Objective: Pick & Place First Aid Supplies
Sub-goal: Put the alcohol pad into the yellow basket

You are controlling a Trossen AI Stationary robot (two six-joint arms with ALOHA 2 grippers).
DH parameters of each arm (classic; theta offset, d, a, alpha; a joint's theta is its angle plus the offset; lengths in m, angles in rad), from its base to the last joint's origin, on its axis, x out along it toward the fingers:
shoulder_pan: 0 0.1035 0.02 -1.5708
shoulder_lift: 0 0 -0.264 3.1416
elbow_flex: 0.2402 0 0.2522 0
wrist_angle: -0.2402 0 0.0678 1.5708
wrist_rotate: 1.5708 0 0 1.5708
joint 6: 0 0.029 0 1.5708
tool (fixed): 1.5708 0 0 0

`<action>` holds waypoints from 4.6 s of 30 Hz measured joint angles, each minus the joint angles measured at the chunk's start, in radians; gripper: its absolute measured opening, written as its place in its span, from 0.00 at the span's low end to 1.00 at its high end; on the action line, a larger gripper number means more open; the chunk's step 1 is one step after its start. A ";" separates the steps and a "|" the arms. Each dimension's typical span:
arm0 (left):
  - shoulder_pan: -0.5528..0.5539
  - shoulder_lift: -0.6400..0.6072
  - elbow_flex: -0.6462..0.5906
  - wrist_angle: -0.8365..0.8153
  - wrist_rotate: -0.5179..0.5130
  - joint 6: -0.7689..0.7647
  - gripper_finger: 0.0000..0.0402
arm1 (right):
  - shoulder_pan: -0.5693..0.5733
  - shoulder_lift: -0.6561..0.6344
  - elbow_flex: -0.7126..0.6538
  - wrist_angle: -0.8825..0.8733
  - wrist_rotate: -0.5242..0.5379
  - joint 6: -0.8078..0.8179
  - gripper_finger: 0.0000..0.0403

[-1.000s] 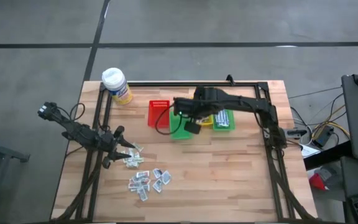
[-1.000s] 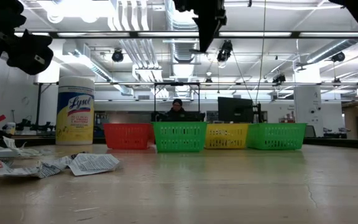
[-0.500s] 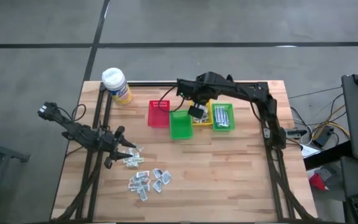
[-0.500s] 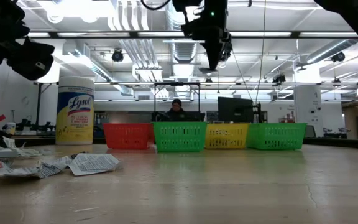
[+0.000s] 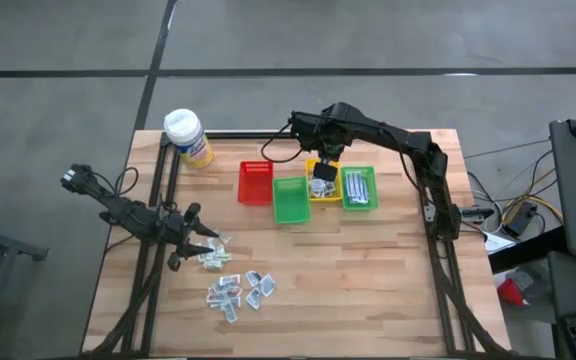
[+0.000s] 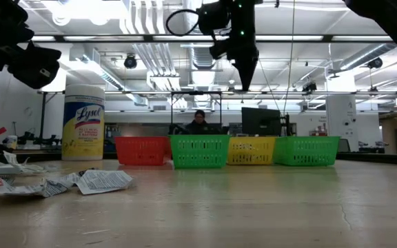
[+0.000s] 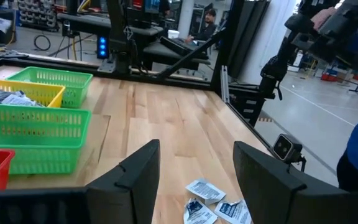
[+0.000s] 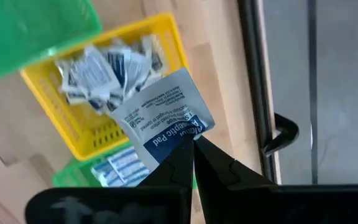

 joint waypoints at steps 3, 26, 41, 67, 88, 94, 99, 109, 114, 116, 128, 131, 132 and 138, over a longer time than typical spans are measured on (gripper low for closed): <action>0.000 0.000 0.000 0.000 -0.016 0.007 0.49 | -0.015 0.000 -0.038 0.000 -0.001 -0.045 0.02; 0.000 0.000 0.000 0.000 -0.017 0.018 0.49 | -0.050 0.002 -0.331 0.259 -0.200 -0.083 0.02; 0.000 0.000 0.000 0.010 -0.017 0.017 0.49 | -0.052 0.002 -0.477 0.417 -0.262 -0.067 0.02; 0.000 0.000 0.000 0.019 -0.017 0.017 0.49 | -0.052 0.002 -0.520 0.457 -0.262 -0.068 0.16; 0.000 0.000 0.000 0.022 -0.017 0.017 0.49 | -0.046 -0.047 -0.380 0.256 -0.262 -0.008 0.26; 0.000 0.000 0.000 0.022 -0.015 0.017 0.49 | -0.032 -0.049 -0.244 0.193 -0.261 -0.008 0.24; 0.000 0.000 0.000 0.022 -0.013 0.017 0.49 | -0.014 -0.049 -0.106 0.131 -0.262 -0.008 0.22; 0.000 0.000 0.000 0.022 -0.005 0.013 0.49 | 0.043 -0.051 0.137 0.093 -0.262 0.013 0.18; 0.000 0.000 0.000 0.022 -0.004 0.008 0.49 | 0.085 -0.051 0.210 0.082 -0.261 0.046 0.17; 0.000 0.000 0.000 0.021 -0.004 -0.003 0.49 | 0.105 -0.061 0.208 0.084 -0.261 0.051 0.17; 0.000 0.000 0.000 0.021 0.001 -0.009 0.49 | 0.272 -0.065 0.206 0.032 -0.262 0.090 0.15; 0.000 0.000 0.000 0.021 0.002 -0.010 0.49 | 0.322 -0.065 0.206 0.033 -0.262 0.093 0.14; 0.000 0.000 0.000 0.021 0.002 -0.010 0.49 | 0.339 -0.065 0.206 0.033 -0.262 0.098 0.13; 0.000 0.000 0.000 0.021 0.002 -0.014 0.49 | 0.438 -0.065 0.206 0.037 -0.262 0.148 0.13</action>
